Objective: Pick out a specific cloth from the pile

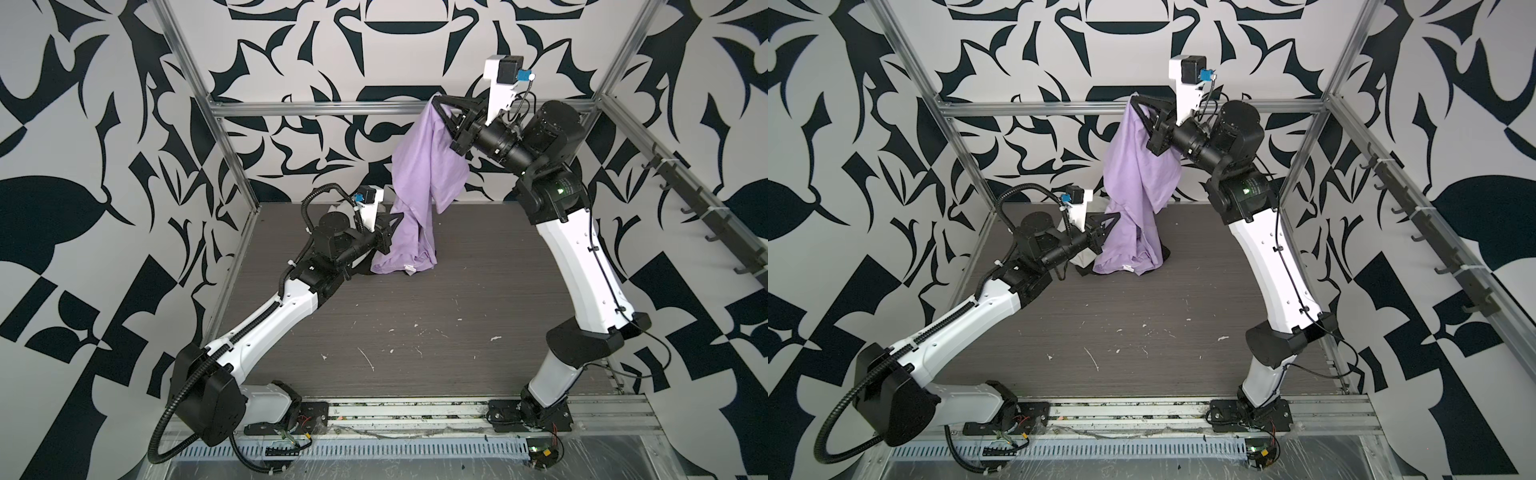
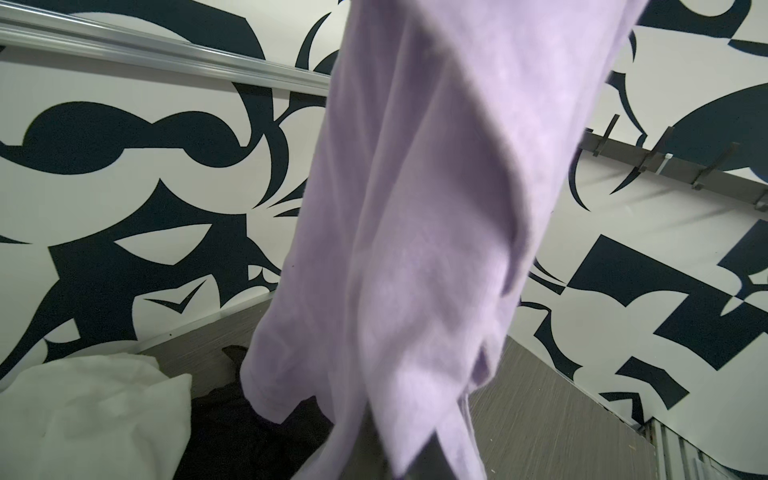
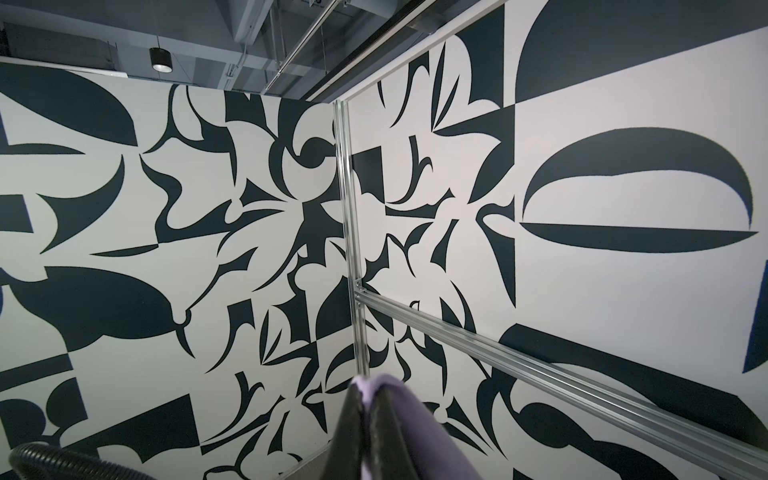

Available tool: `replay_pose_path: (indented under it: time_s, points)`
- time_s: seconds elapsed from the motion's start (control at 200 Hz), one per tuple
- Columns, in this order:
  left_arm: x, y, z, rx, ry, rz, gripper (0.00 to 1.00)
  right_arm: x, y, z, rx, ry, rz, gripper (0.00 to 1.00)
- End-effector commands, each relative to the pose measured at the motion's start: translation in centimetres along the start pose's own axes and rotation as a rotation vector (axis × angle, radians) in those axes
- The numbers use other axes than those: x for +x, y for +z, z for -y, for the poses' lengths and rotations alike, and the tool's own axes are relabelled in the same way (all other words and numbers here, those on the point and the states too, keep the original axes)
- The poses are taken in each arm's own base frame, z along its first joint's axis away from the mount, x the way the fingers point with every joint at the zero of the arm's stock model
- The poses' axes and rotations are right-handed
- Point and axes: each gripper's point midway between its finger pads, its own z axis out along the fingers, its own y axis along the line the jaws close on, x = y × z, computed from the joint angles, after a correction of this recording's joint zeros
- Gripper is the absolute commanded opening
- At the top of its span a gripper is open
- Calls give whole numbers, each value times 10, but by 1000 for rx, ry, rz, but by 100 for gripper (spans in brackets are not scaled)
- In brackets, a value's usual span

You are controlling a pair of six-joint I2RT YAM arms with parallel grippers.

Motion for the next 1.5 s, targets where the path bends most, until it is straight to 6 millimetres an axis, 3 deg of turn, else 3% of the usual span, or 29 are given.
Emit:
replay_pose_path:
  time_s: [0.0,0.32,0.6,0.745,0.88,1.03,1.18,1.495]
  points:
    - [-18,-16,15,16,10,50,0,-54,-27,-35,-29,-81,129,0]
    - [-13,-36,38,40,11,49,0,-48,-50,-69,-24,-79,105,0]
    - [-4,-67,69,65,20,32,0,-37,-75,-104,-45,-47,89,0]
    - [5,-87,82,70,1,27,0,-18,-85,-122,-67,-2,39,0]
    - [14,-105,91,67,-27,-2,0,13,-94,-136,-77,60,-45,0]
    - [22,-123,94,59,-82,-49,0,35,-109,-142,-59,157,-137,0]
    - [52,-133,83,7,-112,-140,0,65,-124,-131,9,210,-195,0]
    - [105,-121,70,-47,-179,-270,0,117,-137,-113,122,225,-292,0]
